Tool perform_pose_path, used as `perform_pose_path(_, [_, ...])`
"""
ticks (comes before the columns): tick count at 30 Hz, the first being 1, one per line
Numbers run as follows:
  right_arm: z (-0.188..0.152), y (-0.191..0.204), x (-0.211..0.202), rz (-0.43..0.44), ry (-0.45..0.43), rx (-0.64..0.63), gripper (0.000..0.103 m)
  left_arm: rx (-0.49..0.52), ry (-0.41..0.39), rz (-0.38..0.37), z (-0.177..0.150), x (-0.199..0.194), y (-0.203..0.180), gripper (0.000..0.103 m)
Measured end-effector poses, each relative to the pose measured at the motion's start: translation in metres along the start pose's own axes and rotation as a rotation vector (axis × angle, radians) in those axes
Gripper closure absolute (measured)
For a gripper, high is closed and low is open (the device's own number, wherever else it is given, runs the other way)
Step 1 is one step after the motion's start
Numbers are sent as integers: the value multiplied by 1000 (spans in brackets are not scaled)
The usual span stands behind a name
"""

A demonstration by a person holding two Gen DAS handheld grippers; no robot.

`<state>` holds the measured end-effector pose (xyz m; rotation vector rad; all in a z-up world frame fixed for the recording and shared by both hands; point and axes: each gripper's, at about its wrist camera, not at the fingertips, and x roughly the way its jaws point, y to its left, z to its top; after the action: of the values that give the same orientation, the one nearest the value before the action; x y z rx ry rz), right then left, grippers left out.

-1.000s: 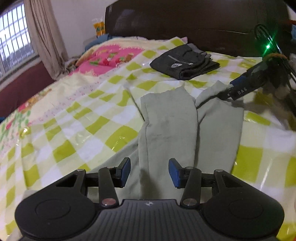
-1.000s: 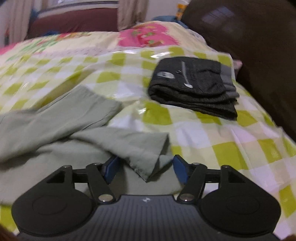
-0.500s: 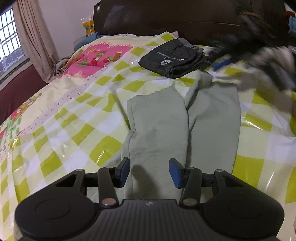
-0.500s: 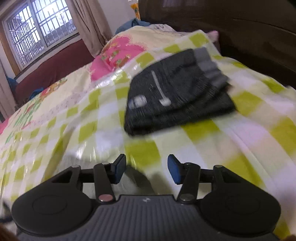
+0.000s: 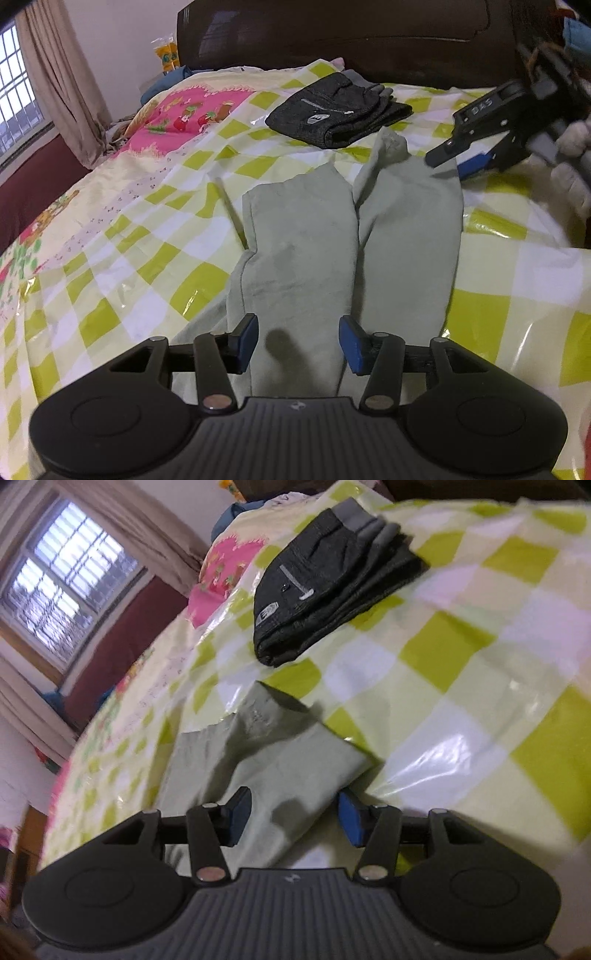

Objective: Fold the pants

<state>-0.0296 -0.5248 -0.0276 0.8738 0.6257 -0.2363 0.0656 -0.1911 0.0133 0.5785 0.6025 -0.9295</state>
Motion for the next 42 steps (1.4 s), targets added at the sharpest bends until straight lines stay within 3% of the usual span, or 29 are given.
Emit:
perform_pose_path(1, [0,-2,7,28,-10,30,55,-1,2,0,0,0,-1,40])
perform_pose_path(3, [2,-7,19,78,-13,111,97,6,5,7,1,1,-3,40])
perform_pose_path(4, [3,-10,21,103,-16,172,99,11,2,10,3,0,-4,40])
perform_pose_path(6, [8,-8,5,160,-97,175,100,22,-18,17,8,-5,-6,40])
perform_pose_path(9, [13,-3,-42,157,-228,107,100,21,-57,8,15,-12,-7,40])
perform_pose_path(12, [12,-25,-68,31,-253,104,100,17,-76,-10,18,-8,-13,36])
perform_pose_path(15, [5,-45,-55,-137,-135,101,94,21,-55,-43,14,3,-23,35])
perform_pose_path(16, [1,-48,-55,-153,-124,106,96,28,-44,-47,12,5,-26,35])
perform_pose_path(18, [-1,-45,-65,-177,-163,94,90,43,-35,-53,7,5,-31,35])
perform_pose_path(19, [0,-38,-73,-231,-206,65,82,43,-35,-58,6,4,-32,35])
perform_pose_path(21, [2,-19,-81,-339,-281,-34,77,35,-34,-63,3,3,-31,35])
perform_pose_path(23, [7,5,-83,-334,-305,-139,77,24,-35,-61,3,5,-30,35])
perform_pose_path(25, [12,34,-67,-255,-253,-228,70,-13,-34,-66,4,10,-29,35])
perform_pose_path(27, [12,70,-37,-154,-171,-314,55,-46,-37,-82,5,13,-29,35])
perform_pose_path(32, [-6,152,63,-43,33,-459,49,-34,-45,-86,2,13,-37,35])
perform_pose_path(35, [-8,173,118,-88,110,-407,48,-39,-57,-84,-2,9,-38,35])
perform_pose_path(38, [-7,183,162,-217,123,-433,47,-60,-61,-78,-4,6,-34,35])
perform_pose_path(40, [-12,179,176,-303,95,-491,55,-79,-55,-74,-7,5,-30,35])
perform_pose_path(41, [-10,174,173,-305,91,-479,61,-85,-55,-72,-8,3,-29,35])
perform_pose_path(42, [-9,168,164,-292,91,-460,80,-89,-60,-70,-10,1,-27,35])
